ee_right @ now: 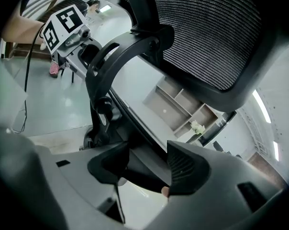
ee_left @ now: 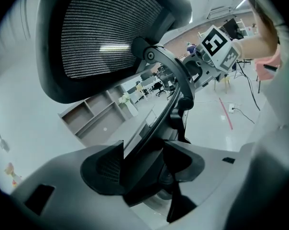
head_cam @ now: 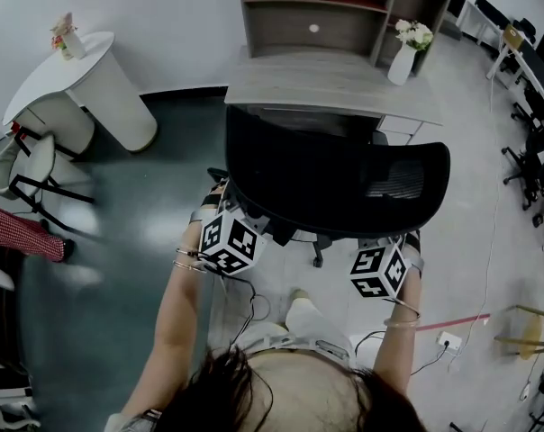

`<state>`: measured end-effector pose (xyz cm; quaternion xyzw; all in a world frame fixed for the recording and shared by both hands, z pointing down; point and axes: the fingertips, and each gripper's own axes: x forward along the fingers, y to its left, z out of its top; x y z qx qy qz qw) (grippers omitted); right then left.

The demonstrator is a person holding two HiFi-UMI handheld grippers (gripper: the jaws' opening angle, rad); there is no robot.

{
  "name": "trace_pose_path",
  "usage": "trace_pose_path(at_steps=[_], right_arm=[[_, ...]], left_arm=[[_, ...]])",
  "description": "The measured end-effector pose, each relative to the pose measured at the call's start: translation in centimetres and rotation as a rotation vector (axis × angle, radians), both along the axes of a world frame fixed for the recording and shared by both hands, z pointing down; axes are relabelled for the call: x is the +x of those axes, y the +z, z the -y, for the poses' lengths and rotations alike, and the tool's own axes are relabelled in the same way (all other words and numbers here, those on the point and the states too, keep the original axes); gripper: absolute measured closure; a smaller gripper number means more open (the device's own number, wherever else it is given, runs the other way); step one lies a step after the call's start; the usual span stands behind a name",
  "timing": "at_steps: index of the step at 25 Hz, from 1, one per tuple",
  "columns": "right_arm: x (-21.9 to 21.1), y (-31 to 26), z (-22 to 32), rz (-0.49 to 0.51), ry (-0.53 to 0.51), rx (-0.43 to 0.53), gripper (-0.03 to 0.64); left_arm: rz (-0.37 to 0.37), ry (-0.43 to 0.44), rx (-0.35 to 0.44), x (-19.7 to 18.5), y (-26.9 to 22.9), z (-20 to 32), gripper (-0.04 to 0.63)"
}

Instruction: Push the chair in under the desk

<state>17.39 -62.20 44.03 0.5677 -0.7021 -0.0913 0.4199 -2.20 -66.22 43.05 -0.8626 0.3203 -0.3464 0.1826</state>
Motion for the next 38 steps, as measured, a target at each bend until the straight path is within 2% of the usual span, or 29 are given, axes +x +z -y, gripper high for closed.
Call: trace_pose_path(at_steps=[24, 38], right_arm=[[2.6, -0.1, 5.4, 0.002, -0.032, 0.008, 0.383], [3.3, -0.2, 6.3, 0.011, -0.066, 0.017, 0.382]], left_arm=[[-0.006, -0.027, 0.014, 2.4, -0.2, 4.7, 0.345], [-0.018, -0.038, 0.024, 3.1, -0.3, 5.1, 0.345]])
